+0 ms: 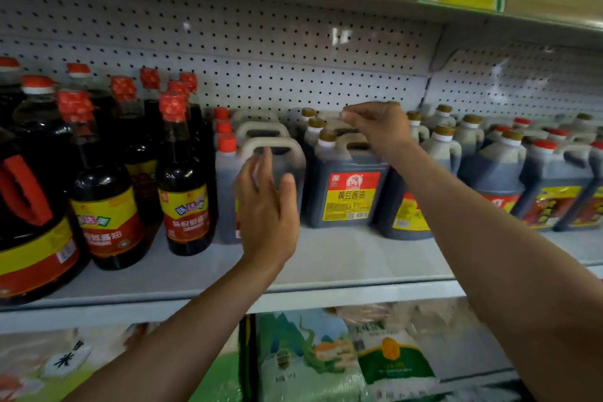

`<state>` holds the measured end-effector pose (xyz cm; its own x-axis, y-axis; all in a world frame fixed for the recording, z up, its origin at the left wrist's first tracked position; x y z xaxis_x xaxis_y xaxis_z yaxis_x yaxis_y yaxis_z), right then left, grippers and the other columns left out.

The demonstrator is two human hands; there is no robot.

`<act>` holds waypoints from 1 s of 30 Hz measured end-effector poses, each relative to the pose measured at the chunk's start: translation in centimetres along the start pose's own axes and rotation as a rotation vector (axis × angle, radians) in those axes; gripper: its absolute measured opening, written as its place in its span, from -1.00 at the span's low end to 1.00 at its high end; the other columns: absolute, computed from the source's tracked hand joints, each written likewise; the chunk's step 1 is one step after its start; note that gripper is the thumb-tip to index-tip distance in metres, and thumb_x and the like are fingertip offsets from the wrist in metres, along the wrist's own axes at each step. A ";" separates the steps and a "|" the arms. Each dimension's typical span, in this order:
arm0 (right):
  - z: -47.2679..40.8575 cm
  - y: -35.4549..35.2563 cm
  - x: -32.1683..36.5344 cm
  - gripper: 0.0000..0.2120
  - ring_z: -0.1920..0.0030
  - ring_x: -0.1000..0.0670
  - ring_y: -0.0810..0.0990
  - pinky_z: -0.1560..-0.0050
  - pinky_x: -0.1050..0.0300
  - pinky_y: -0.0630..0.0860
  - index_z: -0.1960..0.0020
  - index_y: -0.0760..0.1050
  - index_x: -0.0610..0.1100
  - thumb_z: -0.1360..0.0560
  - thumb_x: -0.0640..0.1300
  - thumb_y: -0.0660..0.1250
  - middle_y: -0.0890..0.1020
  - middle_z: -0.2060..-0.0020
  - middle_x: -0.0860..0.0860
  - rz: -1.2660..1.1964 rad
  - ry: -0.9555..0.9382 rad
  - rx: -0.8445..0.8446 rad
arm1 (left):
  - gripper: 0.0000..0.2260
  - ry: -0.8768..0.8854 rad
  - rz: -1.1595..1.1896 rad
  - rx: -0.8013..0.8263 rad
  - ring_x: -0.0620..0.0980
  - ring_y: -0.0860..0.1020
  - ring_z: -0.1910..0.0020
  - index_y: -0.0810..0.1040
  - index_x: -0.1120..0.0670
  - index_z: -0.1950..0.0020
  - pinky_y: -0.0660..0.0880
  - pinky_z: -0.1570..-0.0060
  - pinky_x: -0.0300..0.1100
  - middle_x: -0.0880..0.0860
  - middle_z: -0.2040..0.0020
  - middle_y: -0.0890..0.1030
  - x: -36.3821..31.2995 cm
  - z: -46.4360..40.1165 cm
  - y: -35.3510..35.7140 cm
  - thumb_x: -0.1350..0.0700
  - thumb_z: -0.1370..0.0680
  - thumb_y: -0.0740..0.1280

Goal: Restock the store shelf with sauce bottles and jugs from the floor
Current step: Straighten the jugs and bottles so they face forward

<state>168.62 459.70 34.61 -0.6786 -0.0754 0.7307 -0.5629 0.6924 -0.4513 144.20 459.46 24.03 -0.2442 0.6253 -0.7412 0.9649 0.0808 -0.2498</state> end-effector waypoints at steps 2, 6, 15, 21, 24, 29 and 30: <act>0.0 -0.9 -1.1 -0.78 0.02 0.13 0.64 0.04 0.50 0.51 -0.11 0.70 -0.17 -0.52 -0.09 0.50 0.70 0.04 0.03 0.049 -0.014 0.046 | -0.42 0.016 0.106 0.131 -0.06 0.25 -0.48 0.30 0.02 -0.54 0.19 -0.45 -0.15 0.01 -0.49 0.34 -1.1 0.9 2.5 -0.22 -0.61 -0.06; -0.2 -1.8 -3.2 -0.70 -0.11 0.13 0.57 0.09 0.63 0.35 -0.21 0.66 -0.21 -0.51 -0.13 0.50 0.67 -0.12 -0.04 0.084 -0.049 0.126 | -0.50 -0.143 0.206 0.325 -0.21 0.18 -0.50 0.20 -0.05 -0.59 0.10 -0.39 -0.31 -0.10 -0.55 0.25 -0.6 1.3 8.0 -0.18 -0.68 -0.01; -2.4 0.1 -6.9 -0.60 -0.31 0.05 0.57 -0.37 0.20 0.43 -0.27 0.65 -0.06 -0.48 0.05 0.52 0.65 -0.27 0.03 0.132 -0.079 0.323 | -0.48 -0.285 0.285 0.176 -0.27 0.14 -0.51 -0.06 -0.12 -0.64 0.14 -0.41 -0.43 -0.19 -0.60 0.09 -0.6 1.0 13.3 -0.07 -0.71 0.04; -2.3 0.8 -7.1 -0.57 -0.26 0.02 0.58 -0.31 0.12 0.47 -0.25 0.65 -0.01 -0.45 0.13 0.52 0.66 -0.24 0.05 0.170 -0.077 0.263 | -0.48 -0.309 0.270 0.108 -0.20 0.18 -0.53 -0.09 -0.27 -0.60 0.19 -0.51 -0.10 -0.23 -0.59 0.12 0.2 0.9 13.9 -0.19 -0.68 0.03; -2.2 0.7 -7.1 -0.56 -0.27 0.05 0.58 -0.30 0.18 0.44 -0.25 0.65 0.03 -0.43 0.17 0.53 0.67 -0.23 0.09 0.151 -0.036 0.260 | -0.43 -0.334 0.229 0.093 -0.17 0.18 -0.53 -0.10 -0.32 -0.58 0.15 -0.51 -0.03 -0.24 -0.57 0.15 0.4 0.8 14.2 -0.29 -0.60 0.01; -2.1 0.6 -7.0 -0.56 -0.26 0.06 0.57 -0.30 0.20 0.45 -0.24 0.66 0.01 -0.41 0.14 0.55 0.67 -0.22 0.08 0.109 -0.003 0.271 | -0.40 -0.325 0.170 0.119 -0.17 0.10 -0.53 -0.18 -0.28 -0.59 0.09 -0.33 -0.15 -0.13 -0.59 0.14 -0.3 1.4 14.3 -0.31 -0.61 -0.03; -2.1 0.6 -7.1 -0.56 -0.27 0.05 0.57 -0.33 0.16 0.46 -0.23 0.66 0.00 -0.40 0.13 0.56 0.67 -0.22 0.07 0.085 0.004 0.283 | -0.39 -0.323 0.161 0.124 -0.18 0.09 -0.53 -0.20 -0.28 -0.59 0.09 -0.32 -0.14 -0.12 -0.59 0.14 -0.4 1.6 14.2 -0.32 -0.60 -0.04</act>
<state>174.07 462.22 30.24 -0.7273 -0.0228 0.6860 -0.6139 0.4684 -0.6354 157.88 459.12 19.81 -0.1268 0.3435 -0.9306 0.9794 -0.1054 -0.1723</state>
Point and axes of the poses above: each hand's wrist, its own z-axis away from the middle knuckle, its own y-axis out of the palm, x = y × z, the point moved 5 cm from there along -z, towards the middle knuckle
